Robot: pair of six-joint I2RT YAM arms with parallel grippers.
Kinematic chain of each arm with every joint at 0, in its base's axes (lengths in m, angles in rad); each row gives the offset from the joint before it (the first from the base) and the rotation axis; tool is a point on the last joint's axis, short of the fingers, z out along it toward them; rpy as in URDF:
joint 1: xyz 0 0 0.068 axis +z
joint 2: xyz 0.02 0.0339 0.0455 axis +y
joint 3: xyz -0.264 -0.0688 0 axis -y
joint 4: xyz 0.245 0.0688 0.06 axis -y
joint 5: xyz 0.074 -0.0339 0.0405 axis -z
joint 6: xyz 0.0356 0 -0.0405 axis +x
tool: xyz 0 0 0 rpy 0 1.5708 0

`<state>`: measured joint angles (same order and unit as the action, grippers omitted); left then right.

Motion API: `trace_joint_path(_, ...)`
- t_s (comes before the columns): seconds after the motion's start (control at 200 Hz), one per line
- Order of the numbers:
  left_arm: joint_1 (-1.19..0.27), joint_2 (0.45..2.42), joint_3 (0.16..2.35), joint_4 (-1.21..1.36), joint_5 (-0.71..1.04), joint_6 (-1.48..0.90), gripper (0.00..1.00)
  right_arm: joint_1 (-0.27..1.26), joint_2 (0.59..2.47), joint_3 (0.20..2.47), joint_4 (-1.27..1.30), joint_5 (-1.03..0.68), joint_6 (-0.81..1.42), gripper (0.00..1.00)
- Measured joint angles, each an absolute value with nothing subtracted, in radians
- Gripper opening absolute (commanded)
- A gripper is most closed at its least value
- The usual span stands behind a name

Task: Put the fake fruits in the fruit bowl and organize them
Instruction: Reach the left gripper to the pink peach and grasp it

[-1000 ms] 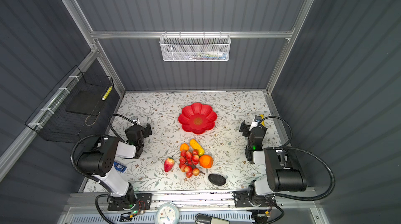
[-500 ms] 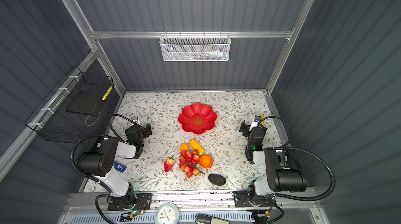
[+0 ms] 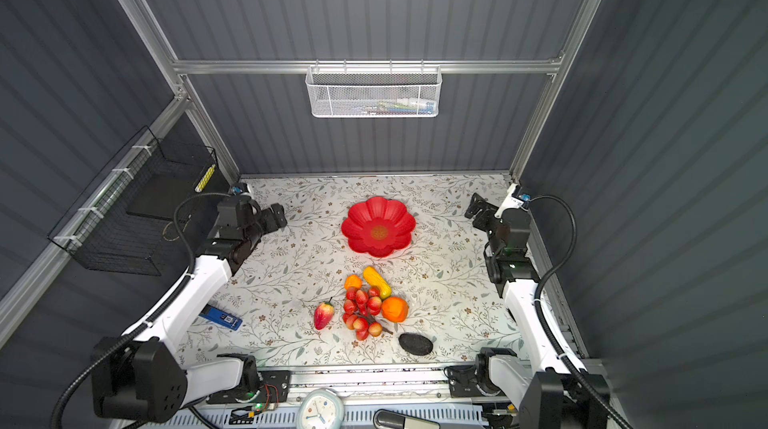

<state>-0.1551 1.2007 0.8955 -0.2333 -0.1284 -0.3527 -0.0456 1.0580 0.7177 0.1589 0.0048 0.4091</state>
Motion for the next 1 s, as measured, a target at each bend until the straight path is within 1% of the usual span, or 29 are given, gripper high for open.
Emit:
trace_joint_path(0.1,-0.227,1.103,0.804,-0.378,-0.068,-0.409,0.93,-0.045,1.104,0.735,0.017,-0.035,0.412,0.99)
trace_joint_path(0.245,-0.366,0.93,0.696,-0.517,-0.008,-0.505,0.93,-0.045,1.168,0.741,-0.094,-0.066,0.412,0.99)
trace_joint_path(0.355,-0.404,0.817,0.635,-0.587,0.012,-0.566,0.94,-0.044,1.189,0.741,-0.127,-0.077,0.413,0.99)
trace_joint_path(0.43,-0.423,0.789,0.613,-0.62,0.024,-0.599,0.94,-0.043,1.199,0.742,-0.129,-0.084,0.419,0.99)
trace_joint_path(0.545,-0.491,0.804,0.59,-0.628,0.027,-0.643,0.94,-0.043,1.224,0.749,-0.126,-0.094,0.43,0.99)
trace_joint_path(0.825,-0.779,1.007,0.588,-0.575,-0.049,-0.717,0.94,-0.04,1.232,0.749,-0.125,-0.106,0.456,0.99)
trace_joint_path(0.936,-0.83,1.069,0.588,-0.566,-0.076,-0.734,0.94,-0.04,1.223,0.748,-0.125,-0.106,0.457,0.99)
trace_joint_path(1.001,-0.839,1.1,0.588,-0.562,-0.092,-0.74,0.93,-0.04,1.215,0.748,-0.125,-0.106,0.457,0.99)
